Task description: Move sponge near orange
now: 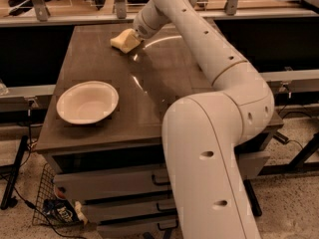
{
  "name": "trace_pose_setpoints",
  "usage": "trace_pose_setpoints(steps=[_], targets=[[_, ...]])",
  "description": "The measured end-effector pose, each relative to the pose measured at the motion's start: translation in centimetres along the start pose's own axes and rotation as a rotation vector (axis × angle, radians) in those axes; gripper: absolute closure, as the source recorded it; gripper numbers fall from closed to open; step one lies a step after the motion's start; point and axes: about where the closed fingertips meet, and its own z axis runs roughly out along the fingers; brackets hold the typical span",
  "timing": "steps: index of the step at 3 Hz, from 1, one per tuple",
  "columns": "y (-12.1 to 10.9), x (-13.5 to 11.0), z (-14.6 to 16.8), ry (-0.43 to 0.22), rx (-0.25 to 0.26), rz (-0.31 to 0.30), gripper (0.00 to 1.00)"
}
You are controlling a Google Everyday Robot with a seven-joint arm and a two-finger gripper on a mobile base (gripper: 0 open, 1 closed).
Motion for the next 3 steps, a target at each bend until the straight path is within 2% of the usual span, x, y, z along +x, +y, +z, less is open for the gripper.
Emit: trace_pose_setpoints(steps=[1, 2, 3], targets=[[0.2, -0.4, -0.3, -0.013, -0.017, -0.02, 0.74], [-0.9, -1.2, -4.2, -0.015, 0.023, -0.116, 1.0], [-1.9, -1.7, -7.8, -0.009, 0.063, -0.183, 1.0]])
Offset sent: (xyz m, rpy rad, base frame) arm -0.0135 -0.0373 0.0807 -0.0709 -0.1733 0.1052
